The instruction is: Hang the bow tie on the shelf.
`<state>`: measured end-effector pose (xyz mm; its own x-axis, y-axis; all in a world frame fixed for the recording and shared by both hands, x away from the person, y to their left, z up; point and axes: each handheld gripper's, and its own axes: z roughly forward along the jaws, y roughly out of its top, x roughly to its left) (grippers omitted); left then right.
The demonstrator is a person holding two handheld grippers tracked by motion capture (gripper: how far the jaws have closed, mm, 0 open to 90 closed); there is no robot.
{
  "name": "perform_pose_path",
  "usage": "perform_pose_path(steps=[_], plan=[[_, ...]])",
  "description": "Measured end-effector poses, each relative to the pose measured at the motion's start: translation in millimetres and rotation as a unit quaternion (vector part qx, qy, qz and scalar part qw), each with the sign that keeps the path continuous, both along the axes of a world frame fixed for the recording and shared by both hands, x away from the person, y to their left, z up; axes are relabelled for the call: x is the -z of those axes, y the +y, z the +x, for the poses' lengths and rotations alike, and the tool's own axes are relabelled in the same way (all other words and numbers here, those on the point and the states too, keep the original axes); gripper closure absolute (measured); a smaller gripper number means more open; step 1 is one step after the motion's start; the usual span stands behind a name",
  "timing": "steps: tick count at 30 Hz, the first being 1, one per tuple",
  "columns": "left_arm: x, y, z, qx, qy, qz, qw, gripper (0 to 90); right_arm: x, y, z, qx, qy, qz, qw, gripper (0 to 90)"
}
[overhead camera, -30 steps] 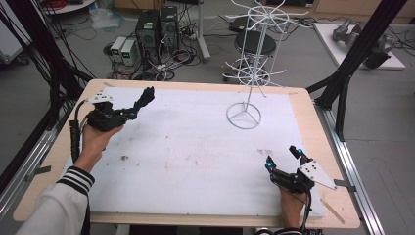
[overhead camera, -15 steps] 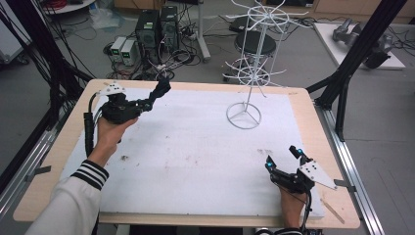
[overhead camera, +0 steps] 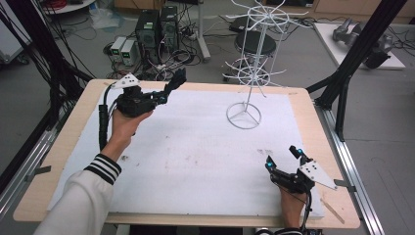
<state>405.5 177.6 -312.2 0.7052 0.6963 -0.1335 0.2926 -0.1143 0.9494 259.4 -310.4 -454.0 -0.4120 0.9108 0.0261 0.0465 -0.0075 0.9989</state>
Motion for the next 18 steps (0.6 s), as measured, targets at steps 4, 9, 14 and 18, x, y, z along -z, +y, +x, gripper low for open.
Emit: perform_pose_path(steps=[4, 9, 14, 18], plan=[[-2.4, -8.8, 2.8, 0.003, -0.005, -0.002, 1.0, 78.4, 0.0, 0.0, 0.0, 0.0, 0.0, 0.0, 1.0, 7.9], [-5.8, -27.2, 9.9, 0.012, -0.014, -0.01, 0.9998, 78.5, 0.0, 0.0, -0.5, 0.0, 0.002, 0.002, 1.0, 7.9], [-8.9, -43.9, 15.8, 0.018, -0.021, -0.018, 0.9995, 78.4, 0.0, 0.1, -0.3, 0.0, 0.0, 0.001, 1.0, 7.9], [-10.1, -52.4, 18.8, 0.019, -0.021, -0.015, 0.9995, 78.4, 0.1, -0.1, -0.6, 0.0, 0.002, 0.002, 1.0, 7.9]])
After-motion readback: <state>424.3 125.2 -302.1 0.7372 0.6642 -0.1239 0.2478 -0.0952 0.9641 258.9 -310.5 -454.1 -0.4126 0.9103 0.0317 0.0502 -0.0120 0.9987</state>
